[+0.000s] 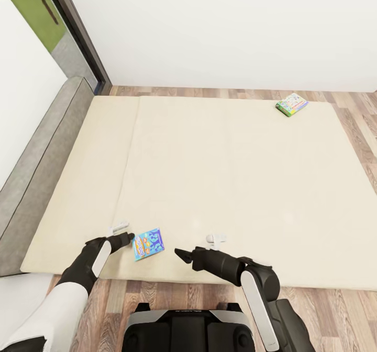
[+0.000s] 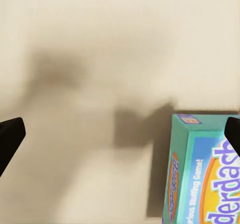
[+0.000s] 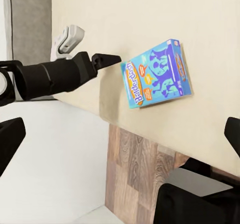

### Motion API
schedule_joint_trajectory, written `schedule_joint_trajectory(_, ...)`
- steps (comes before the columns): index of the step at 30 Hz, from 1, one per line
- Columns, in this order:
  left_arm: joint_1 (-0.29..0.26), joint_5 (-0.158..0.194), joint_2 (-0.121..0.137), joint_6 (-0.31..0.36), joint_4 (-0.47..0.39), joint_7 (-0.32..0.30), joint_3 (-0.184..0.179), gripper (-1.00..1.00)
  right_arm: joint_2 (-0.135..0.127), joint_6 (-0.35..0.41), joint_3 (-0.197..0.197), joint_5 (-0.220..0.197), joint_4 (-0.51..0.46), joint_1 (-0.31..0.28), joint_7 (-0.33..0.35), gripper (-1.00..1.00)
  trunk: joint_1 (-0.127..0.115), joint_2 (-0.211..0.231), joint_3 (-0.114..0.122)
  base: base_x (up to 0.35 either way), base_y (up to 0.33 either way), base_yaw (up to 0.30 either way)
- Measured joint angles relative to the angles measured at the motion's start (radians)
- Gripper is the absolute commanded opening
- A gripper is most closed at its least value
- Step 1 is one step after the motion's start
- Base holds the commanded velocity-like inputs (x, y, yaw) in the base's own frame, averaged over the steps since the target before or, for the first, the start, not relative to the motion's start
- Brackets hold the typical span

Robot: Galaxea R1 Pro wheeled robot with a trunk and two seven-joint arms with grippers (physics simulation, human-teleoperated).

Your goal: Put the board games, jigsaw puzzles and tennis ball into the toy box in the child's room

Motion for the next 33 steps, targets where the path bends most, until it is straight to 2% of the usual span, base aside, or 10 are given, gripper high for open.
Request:
schedule_joint_trajectory(7, 0.0, 0.002, -0.006, -0.012, 0.001, 0.002, 0.013, 1.0, -0.001, -0.002, 0.001, 0.0, 0.0, 0.0, -0.001, 1.0, 0.0, 0.0, 0.0, 0.0, 0.0, 0.0)
schedule_joint_trajectory(12, 0.0, 0.002, -0.009, -0.016, 0.001, 0.008, 0.059, 1.0, -0.003, -0.005, -0.009, 0.0, 0.0, 0.0, 0.0, 1.0, 0.0, 0.0, 0.0, 0.0, 0.0, 0.0)
schedule_joint_trajectory(17, 0.0, 0.008, -0.011, -0.026, 0.001, 0.088, 0.1, 1.0, -0.003, -0.006, -0.018, 0.0, -0.001, 0.0, 0.0, 1.0, 0.0, 0.0, 0.0, 0.0, 0.0, 0.0)
schedule_joint_trajectory(22, 0.0, 0.011, -0.025, -0.075, 0.005, 0.156, 0.108, 1.0, -0.003, -0.007, -0.02, 0.001, -0.001, 0.0, 0.0, 1.0, 0.0, 0.0, 0.0, 0.0, 0.0, 0.0)
schedule_joint_trajectory(33, 0.0, 0.006, -0.079, -0.105, 0.054, 0.181, 0.101, 1.0, -0.003, -0.006, -0.02, 0.0, 0.0, 0.0, 0.003, 1.0, 0.0, 0.0, 0.0, 0.0, 0.0, 0.0)
